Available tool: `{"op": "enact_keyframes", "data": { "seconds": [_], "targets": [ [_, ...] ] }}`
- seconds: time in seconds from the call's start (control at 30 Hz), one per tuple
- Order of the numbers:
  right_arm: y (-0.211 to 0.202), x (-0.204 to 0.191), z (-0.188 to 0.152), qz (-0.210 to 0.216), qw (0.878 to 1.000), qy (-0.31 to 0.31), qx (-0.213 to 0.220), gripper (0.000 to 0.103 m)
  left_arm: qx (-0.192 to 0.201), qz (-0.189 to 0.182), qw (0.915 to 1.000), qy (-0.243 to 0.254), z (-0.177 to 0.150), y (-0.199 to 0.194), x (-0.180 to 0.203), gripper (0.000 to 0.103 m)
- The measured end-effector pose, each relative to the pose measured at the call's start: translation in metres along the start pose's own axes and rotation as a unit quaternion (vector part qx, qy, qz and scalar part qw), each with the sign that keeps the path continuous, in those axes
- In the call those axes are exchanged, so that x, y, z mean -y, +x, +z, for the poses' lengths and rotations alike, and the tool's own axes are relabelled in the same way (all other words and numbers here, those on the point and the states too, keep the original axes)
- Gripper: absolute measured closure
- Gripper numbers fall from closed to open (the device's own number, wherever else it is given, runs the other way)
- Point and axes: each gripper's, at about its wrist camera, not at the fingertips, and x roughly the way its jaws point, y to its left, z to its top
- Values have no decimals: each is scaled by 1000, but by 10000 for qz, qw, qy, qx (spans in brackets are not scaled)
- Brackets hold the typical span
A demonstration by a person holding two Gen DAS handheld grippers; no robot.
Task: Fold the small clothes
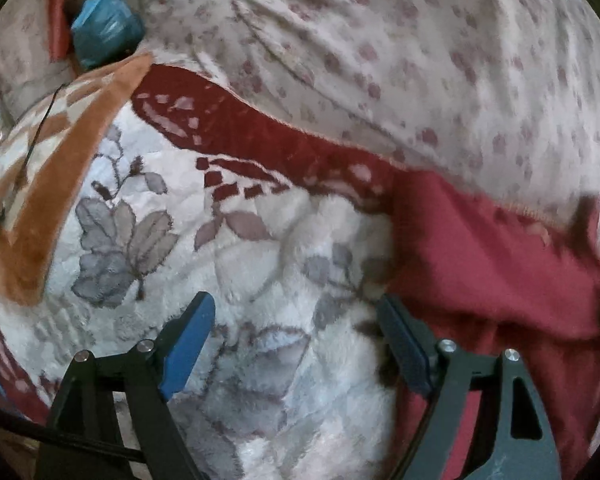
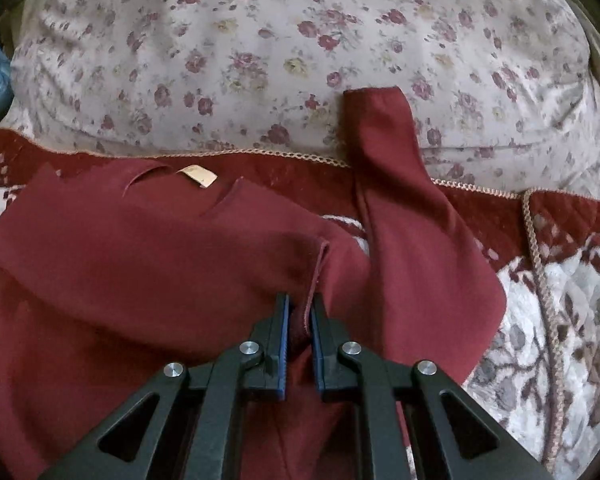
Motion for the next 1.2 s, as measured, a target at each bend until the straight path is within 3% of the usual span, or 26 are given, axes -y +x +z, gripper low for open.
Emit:
{"op": "enact_keyframes", "data": {
  "seconds": [0.1, 0.13, 0.17, 0.23, 0.33, 0.37, 0.43, 0.57, 0.63, 0.7, 0.77, 1.03, 1.2],
  "targets": [
    [-14, 3, 1, -89, 9999, 130, 49, 75, 138, -433, 9984, -332, 6, -1, -1, 20],
    [-23, 5, 3, -11, 9996, 259, 137, 64, 244, -517, 9976, -398, 10, -1, 3, 20],
    [-32, 5, 6, 148, 9988, 379, 258, 56, 288, -550, 9972, -409, 13, 2, 8, 20],
    [-40, -2, 16, 610, 9961, 514, 372, 49, 203, -640, 9972, -336, 18, 10, 17, 20],
    [-32, -45, 37, 1620, 9863, 249, 196, 49, -125, -448, 9989, -39, 16, 30, 31, 20],
    [-28, -59, 41, 1762, 9841, 129, 167, 49, -259, -254, 9993, 76, 13, 38, 33, 20],
    [-12, -97, 53, 1881, 9816, -275, 155, 49, -439, -215, 9987, 119, 7, 47, 32, 18],
    [27, -153, 68, 2137, 9751, -570, -135, 49, -324, -58, 9992, 235, 5, 48, 33, 10],
    [51, -173, 71, 1988, 9771, -701, -280, 49, -345, -60, 9992, 214, 5, 51, 31, 9],
    [70, -181, 72, 1654, 9832, -751, -178, 49, -376, -76, 9991, 167, 7, 54, 29, 7],
    [74, -178, 75, 1596, 9852, -618, -116, 50, -396, -88, 9991, 147, 9, 55, 29, 7],
    [16, -145, 47, 1587, 9855, -592, -63, 48, -351, -41, 9992, 175, 10, 53, 29, 7],
    [11, -118, 9, 1146, 9914, -573, -275, 39, -190, -14, 9997, 132, 8, 43, 33, 7]
  ]
}}
